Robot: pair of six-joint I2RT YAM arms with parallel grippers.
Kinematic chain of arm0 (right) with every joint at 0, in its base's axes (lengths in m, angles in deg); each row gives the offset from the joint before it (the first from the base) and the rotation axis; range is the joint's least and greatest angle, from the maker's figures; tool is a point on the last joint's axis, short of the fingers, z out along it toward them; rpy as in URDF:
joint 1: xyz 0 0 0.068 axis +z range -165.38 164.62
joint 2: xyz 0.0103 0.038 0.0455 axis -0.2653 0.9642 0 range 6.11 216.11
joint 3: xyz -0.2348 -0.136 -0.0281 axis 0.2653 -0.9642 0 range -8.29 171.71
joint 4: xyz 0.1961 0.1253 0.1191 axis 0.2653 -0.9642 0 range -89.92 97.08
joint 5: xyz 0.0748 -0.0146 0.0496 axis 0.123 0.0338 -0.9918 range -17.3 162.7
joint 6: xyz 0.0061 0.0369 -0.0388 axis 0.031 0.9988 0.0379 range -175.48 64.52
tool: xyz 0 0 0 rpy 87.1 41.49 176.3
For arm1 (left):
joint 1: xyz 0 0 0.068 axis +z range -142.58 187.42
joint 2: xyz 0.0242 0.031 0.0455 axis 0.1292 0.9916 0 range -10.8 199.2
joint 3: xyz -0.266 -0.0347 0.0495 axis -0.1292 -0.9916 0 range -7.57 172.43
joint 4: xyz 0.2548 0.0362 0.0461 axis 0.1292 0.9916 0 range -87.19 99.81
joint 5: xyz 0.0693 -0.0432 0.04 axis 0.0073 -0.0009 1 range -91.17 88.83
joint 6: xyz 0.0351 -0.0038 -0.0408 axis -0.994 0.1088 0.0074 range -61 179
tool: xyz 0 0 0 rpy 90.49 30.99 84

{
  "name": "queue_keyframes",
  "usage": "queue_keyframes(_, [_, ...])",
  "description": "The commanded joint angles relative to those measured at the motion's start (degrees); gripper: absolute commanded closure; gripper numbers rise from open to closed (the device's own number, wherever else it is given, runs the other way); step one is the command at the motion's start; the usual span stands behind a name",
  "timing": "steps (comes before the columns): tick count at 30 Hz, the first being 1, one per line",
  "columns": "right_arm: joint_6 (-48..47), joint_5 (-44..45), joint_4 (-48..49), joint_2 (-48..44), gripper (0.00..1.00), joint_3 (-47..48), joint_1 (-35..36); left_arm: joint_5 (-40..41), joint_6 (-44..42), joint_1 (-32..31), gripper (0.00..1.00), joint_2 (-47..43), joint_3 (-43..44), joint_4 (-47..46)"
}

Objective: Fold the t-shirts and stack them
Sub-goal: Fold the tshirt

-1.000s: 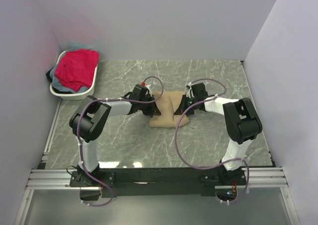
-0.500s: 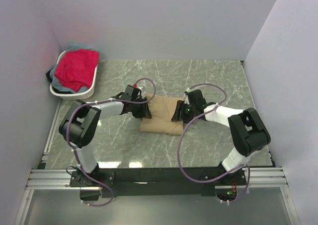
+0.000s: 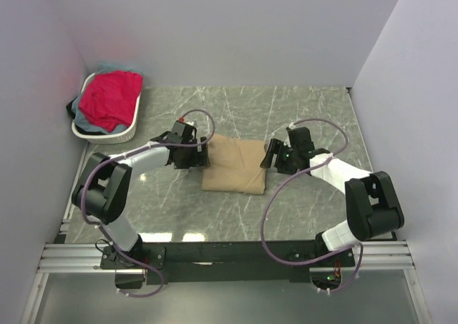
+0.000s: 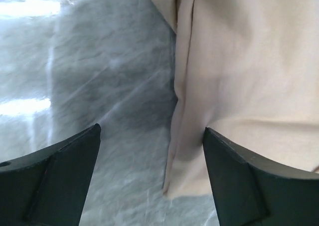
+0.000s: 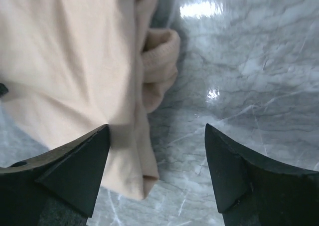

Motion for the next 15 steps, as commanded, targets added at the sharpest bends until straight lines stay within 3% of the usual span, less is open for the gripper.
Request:
queue_keyframes(1, [-0.37, -3.63, 1.73, -5.53, 0.20, 4.34, -0.89, 1.99, 0.44, 0.25, 0.11, -7.61, 1.97, 1.17])
queue_keyframes(6, [1.56, -8.72, 3.92, -6.94, 0.27, 7.43, -0.89, -2.84, 1.32, 0.25, 0.10, -9.91, 7.77, -2.34])
queue_keyframes(11, [3.94, -16.73, 8.23, -4.05, 0.53, 6.73, -0.36, -13.19, 3.16, 0.25, 0.10, -4.74, 12.08, -7.34])
queue_keyframes(15, [4.73, -19.90, 10.43, -2.11, 0.55, 3.57, 1.30, -20.76, 5.36, 0.07, 0.11, 2.89, 12.88, -13.06])
